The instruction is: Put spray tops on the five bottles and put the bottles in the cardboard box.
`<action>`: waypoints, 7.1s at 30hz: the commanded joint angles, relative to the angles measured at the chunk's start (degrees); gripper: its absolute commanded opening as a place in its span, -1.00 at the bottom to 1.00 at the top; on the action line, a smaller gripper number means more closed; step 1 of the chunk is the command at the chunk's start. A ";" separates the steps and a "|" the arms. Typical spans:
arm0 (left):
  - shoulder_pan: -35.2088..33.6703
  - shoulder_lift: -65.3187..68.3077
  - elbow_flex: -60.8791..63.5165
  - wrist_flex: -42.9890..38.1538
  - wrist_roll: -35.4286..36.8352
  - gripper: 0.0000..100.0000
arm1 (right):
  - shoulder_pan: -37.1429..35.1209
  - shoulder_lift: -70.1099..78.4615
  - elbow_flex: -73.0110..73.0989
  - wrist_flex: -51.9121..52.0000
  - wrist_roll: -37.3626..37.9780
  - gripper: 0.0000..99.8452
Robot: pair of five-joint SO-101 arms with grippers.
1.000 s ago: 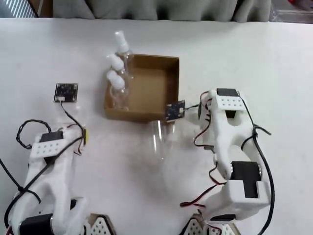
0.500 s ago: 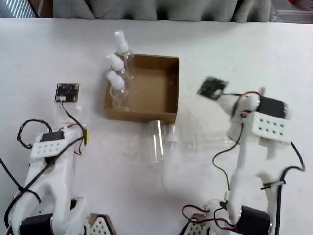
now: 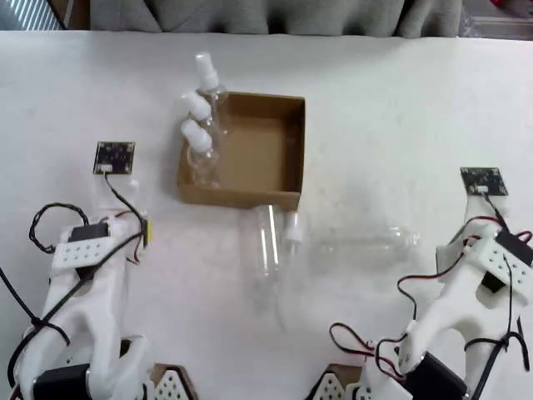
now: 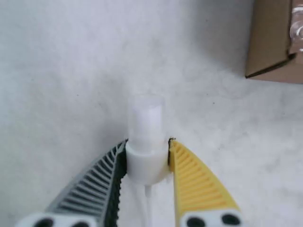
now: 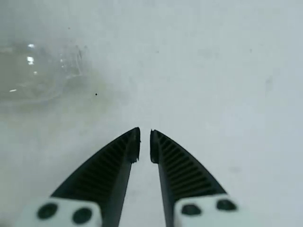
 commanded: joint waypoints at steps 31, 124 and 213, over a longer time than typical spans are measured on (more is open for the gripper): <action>0.31 -2.15 -0.35 -0.53 -0.62 -0.96 | -11.74 -1.27 10.55 -18.51 -28.92 -0.95; 0.31 -2.59 0.09 -0.09 -0.70 -0.96 | -36.70 3.21 -14.15 8.57 -50.02 -0.94; 0.22 -2.59 0.18 0.09 -0.70 -0.96 | -39.52 44.44 -50.64 13.49 -71.30 -0.98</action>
